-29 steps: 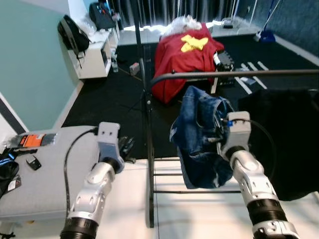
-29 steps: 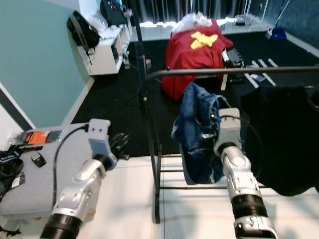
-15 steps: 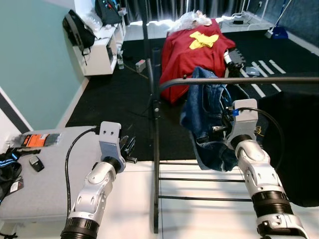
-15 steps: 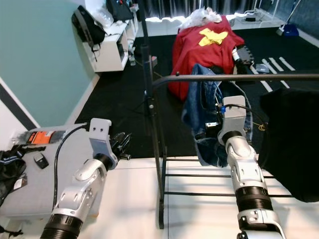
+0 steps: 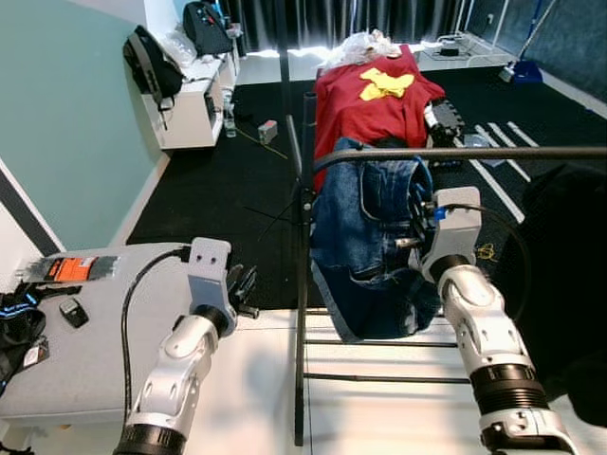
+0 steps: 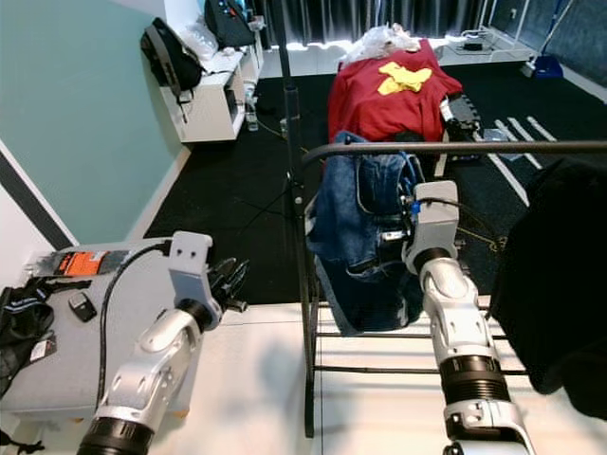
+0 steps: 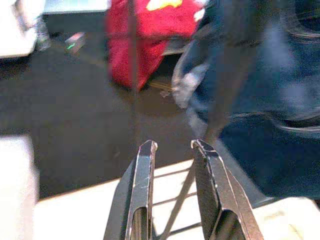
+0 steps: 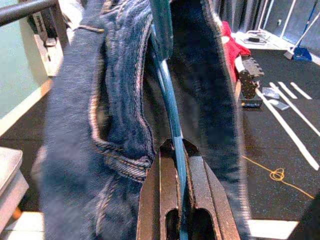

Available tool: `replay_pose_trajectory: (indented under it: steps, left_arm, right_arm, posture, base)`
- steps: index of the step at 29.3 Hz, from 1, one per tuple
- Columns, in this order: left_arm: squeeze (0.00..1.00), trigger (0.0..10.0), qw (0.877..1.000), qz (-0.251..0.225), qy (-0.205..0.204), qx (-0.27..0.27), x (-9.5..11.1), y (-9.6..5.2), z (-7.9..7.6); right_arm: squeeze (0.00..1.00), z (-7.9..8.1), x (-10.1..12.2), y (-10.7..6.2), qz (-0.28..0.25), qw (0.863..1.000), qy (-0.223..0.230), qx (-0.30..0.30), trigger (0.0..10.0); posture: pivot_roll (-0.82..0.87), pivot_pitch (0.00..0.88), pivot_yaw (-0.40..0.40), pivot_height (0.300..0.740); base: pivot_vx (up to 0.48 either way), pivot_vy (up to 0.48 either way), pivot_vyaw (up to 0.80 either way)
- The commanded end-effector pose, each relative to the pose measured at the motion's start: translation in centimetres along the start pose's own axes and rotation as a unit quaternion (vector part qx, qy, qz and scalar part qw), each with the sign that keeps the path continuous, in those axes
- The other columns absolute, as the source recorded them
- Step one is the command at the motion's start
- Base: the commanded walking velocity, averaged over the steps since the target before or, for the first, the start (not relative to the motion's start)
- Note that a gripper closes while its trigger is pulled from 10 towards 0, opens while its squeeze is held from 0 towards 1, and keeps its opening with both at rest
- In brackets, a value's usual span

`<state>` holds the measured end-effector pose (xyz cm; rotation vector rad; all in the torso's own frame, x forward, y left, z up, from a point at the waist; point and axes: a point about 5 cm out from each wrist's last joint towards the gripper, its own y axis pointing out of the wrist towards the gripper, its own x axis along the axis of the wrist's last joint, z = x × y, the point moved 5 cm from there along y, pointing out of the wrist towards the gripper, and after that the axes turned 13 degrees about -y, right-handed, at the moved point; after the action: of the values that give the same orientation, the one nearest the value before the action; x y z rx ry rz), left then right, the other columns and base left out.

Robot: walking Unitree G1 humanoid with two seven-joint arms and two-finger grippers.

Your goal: Hang hanger

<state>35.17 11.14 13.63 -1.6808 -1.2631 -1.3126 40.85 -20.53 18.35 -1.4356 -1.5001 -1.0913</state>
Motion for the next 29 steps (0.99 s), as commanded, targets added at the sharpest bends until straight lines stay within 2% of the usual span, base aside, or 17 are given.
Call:
replay_pose_trajectory:
  steps: [1, 2, 4, 6, 8, 17, 21, 28, 29]
  left_arm:
    - [0.00, 10.0, 0.999, -0.008, 0.003, -0.039, 0.5, -0.5, -0.9]
    - [0.00, 10.0, 0.996, -0.013, 0.002, -0.092, 1.0, -1.1, -2.4]
    - [0.00, 10.0, 0.996, -0.013, 0.002, -0.092, 1.0, -1.1, -2.4]
    - [0.00, 10.0, 0.986, -0.019, -0.002, -0.166, 1.9, -2.1, -4.6]
    - [0.00, 10.0, 0.983, -0.020, 0.000, -0.185, 2.1, -2.3, -5.2]
    - [0.00, 10.0, 0.982, -0.023, 0.012, -0.190, 2.3, -2.1, -5.4]
    - [0.00, 10.0, 0.981, -0.010, 0.023, -0.191, 1.8, -2.4, -5.4]
    - [0.00, 10.0, 0.981, 0.002, 0.032, -0.194, 1.5, -2.7, -5.3]
    - [0.00, 10.0, 0.981, 0.002, 0.033, -0.193, 1.5, -2.7, -5.3]
  right_arm:
    - [0.00, -0.4, 1.9, 0.5, -0.024, 1.000, 0.003, -0.006, 10.0]
    - [0.00, -0.5, 2.0, 0.8, -0.019, 1.000, 0.003, -0.007, 10.0]
    - [0.00, -0.5, 2.0, 0.8, -0.019, 1.000, 0.003, -0.007, 10.0]
    - [0.00, -1.0, 2.1, 1.5, -0.005, 1.000, 0.012, -0.009, 10.0]
    - [0.00, -1.2, 2.1, 1.7, 0.001, 1.000, 0.021, -0.009, 10.0]
    - [0.00, -1.4, 2.0, 2.8, 0.029, 0.999, 0.035, 0.016, 10.0]
    - [0.00, -1.7, 1.6, 3.5, 0.063, 0.996, 0.061, 0.027, 10.0]
    - [0.00, -2.4, 2.0, 4.1, 0.070, 0.995, 0.066, 0.026, 10.0]
    - [0.75, -2.5, 2.1, 4.1, 0.070, 0.995, 0.065, 0.026, 10.0]
  posture:
    - [0.07, 0.073, 0.074, 0.740]
    - [0.07, 0.072, 0.072, 0.740]
    - [0.07, 0.072, 0.072, 0.740]
    - [0.07, 0.068, 0.069, 0.740]
    - [0.07, 0.068, 0.069, 0.740]
    - [0.07, 0.067, 0.064, 0.740]
    - [0.08, 0.069, 0.051, 0.740]
    - [0.08, 0.071, 0.050, 0.740]
    - [0.08, 0.071, 0.050, 0.740]
  base:
    - [0.000, 0.000, 0.00]
    - [0.000, 0.000, 0.00]
    - [0.000, 0.000, 0.00]
    - [0.000, 0.000, 0.00]
    - [0.000, 0.000, 0.00]
    - [0.000, 0.000, 0.00]
    - [0.000, 0.000, 0.00]
    - [0.000, 0.000, 0.00]
    - [0.000, 0.000, 0.00]
